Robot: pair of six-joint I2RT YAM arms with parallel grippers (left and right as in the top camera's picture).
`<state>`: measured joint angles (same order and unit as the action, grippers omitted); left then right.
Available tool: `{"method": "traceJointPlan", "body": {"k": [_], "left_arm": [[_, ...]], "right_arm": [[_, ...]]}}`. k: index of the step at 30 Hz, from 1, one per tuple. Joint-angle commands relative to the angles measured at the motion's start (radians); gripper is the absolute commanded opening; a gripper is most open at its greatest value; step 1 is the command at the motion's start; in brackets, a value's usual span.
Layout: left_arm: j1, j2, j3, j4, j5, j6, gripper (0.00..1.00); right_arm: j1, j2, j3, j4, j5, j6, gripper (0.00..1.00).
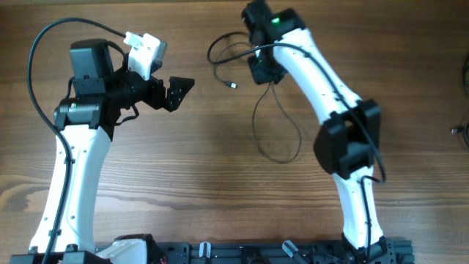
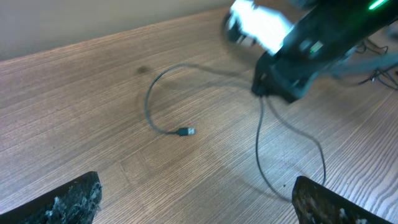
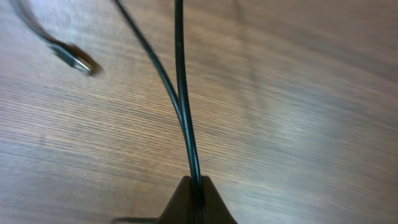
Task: Untangle cables
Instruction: 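Drag the grasped cable off to the right edge with the right gripper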
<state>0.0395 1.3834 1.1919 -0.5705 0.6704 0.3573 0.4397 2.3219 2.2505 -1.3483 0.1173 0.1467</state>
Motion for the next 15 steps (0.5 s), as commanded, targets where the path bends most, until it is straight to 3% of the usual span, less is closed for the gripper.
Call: {"method": "traceJointPlan", "body": {"k": [1,15], "left_arm": [[0.005,0.008,0.014,-0.003,-0.006,0.002,1.00],[0.003,0.008,0.014,-0.003,-0.004,0.002,1.00]], "right_arm": [[-0.035,-0.083,0.017,-0.013,0.043,0.037,0.05],[-0.194,-0.390,0.020,-0.075,0.108,0.093,0.04]]}}
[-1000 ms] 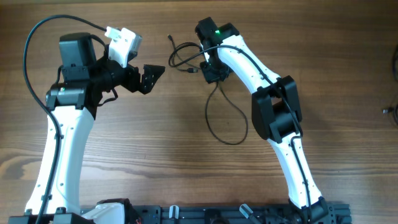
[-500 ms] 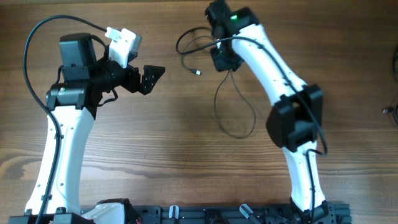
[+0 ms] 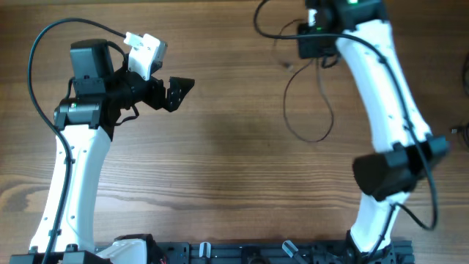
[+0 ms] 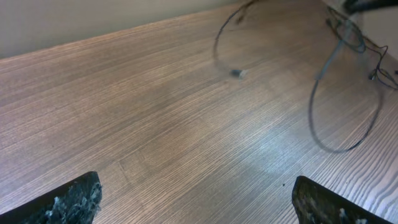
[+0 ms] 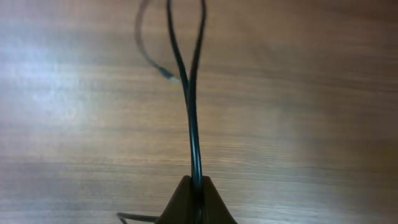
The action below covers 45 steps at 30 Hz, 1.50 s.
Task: Untangle cables
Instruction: 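Drag the grasped cable off to the right edge with the right gripper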
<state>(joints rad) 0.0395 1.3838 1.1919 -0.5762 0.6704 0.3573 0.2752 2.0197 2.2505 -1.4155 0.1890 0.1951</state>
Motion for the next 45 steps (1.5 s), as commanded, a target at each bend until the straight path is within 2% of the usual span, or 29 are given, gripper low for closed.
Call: {"method": "traceJointPlan", "body": {"k": [1,8,18,23,33,38,45], "left_arm": [[0.003,0.008,0.014,0.003,-0.001,0.002,1.00],[0.002,0.008,0.014,0.004,0.010,0.002,1.00],[0.002,0.008,0.014,0.008,0.036,0.002,1.00],[0.002,0.008,0.014,0.007,0.037,0.002,1.00],[0.002,0.008,0.014,-0.001,0.037,0.002,1.00],[0.002,0.008,0.014,-0.043,0.040,0.002,1.00],[0.002,0.008,0.014,-0.042,0.040,0.002,1.00]], "right_arm": [[-0.046,-0.111,0.020,-0.013,0.036,0.052,0.04],[-0.198,-0.218,0.020,-0.087,0.139,0.150,0.04],[-0.410,-0.284,0.020,-0.120,0.219,0.182,0.04],[-0.583,-0.315,0.020,-0.121,0.218,0.201,0.04],[-0.948,-0.319,0.019,-0.143,0.278,0.389,0.04],[-1.036,-0.307,0.018,-0.119,0.283,0.415,0.05],[-1.056,-0.203,0.012,-0.102,0.286,0.407,0.05]]}}
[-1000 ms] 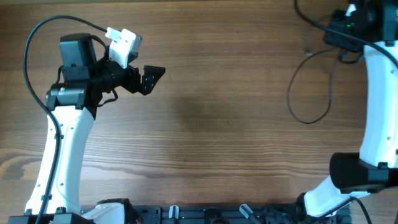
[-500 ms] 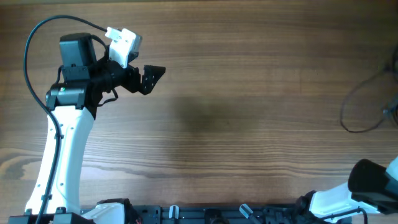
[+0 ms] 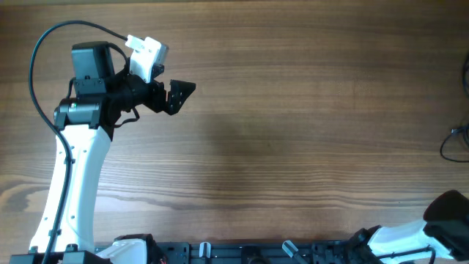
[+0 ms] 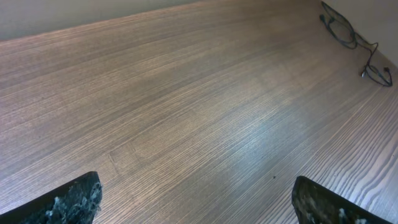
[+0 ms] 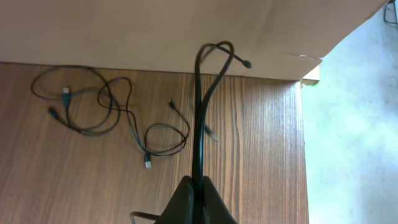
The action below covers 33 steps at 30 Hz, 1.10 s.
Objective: Untangle cables
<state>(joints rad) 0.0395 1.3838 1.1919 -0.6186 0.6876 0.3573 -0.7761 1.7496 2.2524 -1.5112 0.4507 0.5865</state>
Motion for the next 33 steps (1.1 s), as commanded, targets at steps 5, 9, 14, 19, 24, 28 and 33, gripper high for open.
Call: {"method": "traceJointPlan", "body": {"k": [5,9,14,19,24,28,33], "left_arm": [[0.002,0.008,0.014,0.002,0.057,0.002,1.00],[0.002,0.008,0.014,0.005,0.063,0.002,1.00],[0.002,0.008,0.014,0.014,0.063,0.002,1.00],[0.002,0.008,0.014,0.035,0.063,-0.006,1.00],[0.002,0.008,0.014,0.073,0.064,-0.032,1.00],[0.002,0.008,0.014,0.081,0.063,-0.032,1.00],[0.002,0.008,0.014,0.085,0.063,-0.037,1.00]], "right_arm": [[-0.004,0.159,0.010,-0.007,0.065,0.040,0.05],[-0.039,0.209,-0.014,0.010,0.084,0.051,0.05],[-0.134,0.268,-0.077,0.038,0.073,0.068,0.05],[-0.197,0.312,-0.129,0.123,-0.019,-0.010,0.05],[-0.196,0.334,-0.220,0.245,-0.026,-0.056,0.05],[-0.197,0.336,-0.363,0.379,-0.026,-0.084,0.04],[-0.197,0.338,-0.565,0.559,-0.027,-0.096,0.05]]}}
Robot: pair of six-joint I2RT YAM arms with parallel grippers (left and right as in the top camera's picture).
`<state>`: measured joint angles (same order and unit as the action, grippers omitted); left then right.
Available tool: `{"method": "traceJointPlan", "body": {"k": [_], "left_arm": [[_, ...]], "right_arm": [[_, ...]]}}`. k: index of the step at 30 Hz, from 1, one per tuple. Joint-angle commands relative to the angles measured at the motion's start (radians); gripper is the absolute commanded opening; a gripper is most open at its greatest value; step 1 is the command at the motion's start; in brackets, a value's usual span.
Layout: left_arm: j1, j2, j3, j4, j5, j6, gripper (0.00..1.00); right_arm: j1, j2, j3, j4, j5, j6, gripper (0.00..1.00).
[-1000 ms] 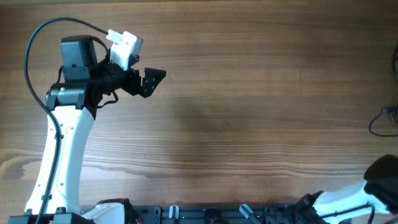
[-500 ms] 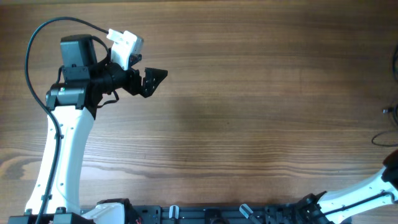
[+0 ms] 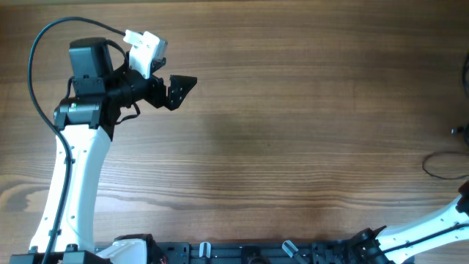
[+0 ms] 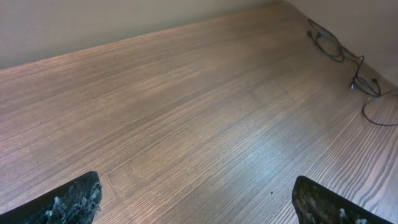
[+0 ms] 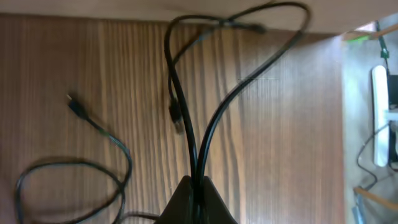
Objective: Untangle cables
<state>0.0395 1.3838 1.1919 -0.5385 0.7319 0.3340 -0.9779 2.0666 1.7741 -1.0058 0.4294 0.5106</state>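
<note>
My right gripper [image 5: 196,190] is shut on a doubled black cable [image 5: 186,118]. The cable's two strands rise from the jaws and arch over the wood to a connector [image 5: 254,28]. Part of this loop [image 3: 440,165] shows at the overhead view's right edge. A second thin cable [image 5: 106,158] with a plug [image 5: 76,107] lies to the left of it. My left gripper [image 3: 182,86] hovers open at the far left of the table, nothing between its fingers [image 4: 68,199].
More thin black cables [image 4: 329,42] lie at the table's far right edge, also seen in the overhead view as cable ends [image 3: 460,132]. The right arm [image 3: 440,220] enters from the lower right corner. The table edge [image 5: 342,93] and floor clutter lie just beyond the held cable.
My right gripper, still shut on the cable, is now closer to the table near the right edge. A loop of the cable now shows in the overhead view. The left arm barely shifted.
My right gripper was shut on the black cable at the table's top centre, its loop and plug lying there. Then it was further right with the cable. Then the middle was bare and the gripper was beyond the right edge. Now the cable lies near the other cables.
</note>
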Motion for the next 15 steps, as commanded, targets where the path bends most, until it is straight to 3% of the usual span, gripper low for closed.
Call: {"method": "traceJointPlan", "body": {"k": [1,7,15], "left_arm": [[0.002,0.008,0.014,0.005,0.019,-0.023,1.00],[0.002,0.008,0.014,0.008,0.019,-0.029,1.00],[0.002,0.008,0.014,0.009,0.019,-0.028,1.00]], "right_arm": [[0.005,0.023,-0.113,0.076,-0.005,-0.021,0.04],[0.004,0.029,-0.288,0.218,-0.005,-0.022,0.05],[0.003,0.048,-0.297,0.230,-0.012,-0.040,0.08]]}}
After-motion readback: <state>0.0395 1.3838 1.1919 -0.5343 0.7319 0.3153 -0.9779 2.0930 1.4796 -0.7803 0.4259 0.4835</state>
